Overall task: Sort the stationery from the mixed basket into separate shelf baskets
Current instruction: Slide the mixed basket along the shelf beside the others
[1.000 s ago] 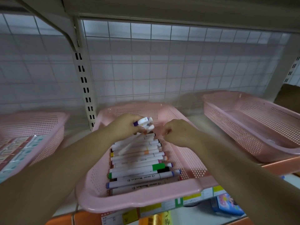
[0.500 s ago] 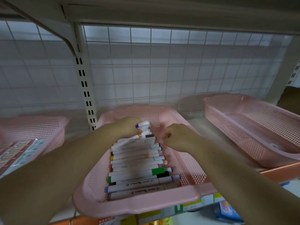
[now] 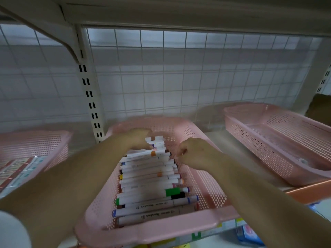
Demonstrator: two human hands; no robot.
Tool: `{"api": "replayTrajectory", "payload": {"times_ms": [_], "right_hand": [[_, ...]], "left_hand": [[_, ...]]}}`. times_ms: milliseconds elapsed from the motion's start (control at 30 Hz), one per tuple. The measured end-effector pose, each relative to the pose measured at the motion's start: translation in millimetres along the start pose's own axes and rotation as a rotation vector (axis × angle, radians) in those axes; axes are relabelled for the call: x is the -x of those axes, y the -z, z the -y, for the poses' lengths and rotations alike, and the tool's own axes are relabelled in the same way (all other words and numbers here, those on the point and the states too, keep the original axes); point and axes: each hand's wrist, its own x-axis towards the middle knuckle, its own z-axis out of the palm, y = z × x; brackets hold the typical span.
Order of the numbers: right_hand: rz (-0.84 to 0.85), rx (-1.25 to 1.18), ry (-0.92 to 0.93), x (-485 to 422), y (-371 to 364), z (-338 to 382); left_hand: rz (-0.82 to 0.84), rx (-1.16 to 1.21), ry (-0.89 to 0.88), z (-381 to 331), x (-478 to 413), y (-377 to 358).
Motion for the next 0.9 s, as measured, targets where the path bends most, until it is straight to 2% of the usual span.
{"api": "replayTrajectory", "payload": {"times_ms": [267,900], "right_hand": [[0.017,-0.021,0.002,1.2,1.9,2.2],[0.029,-0.064,-0.024,1.9,2.7,2.6]], "left_hand": [[0.072,-0.113,-0.067,3.9,11.9,-4.0],[-0.12,-0.206,-0.044,10.0,8.1,-4.4]]}}
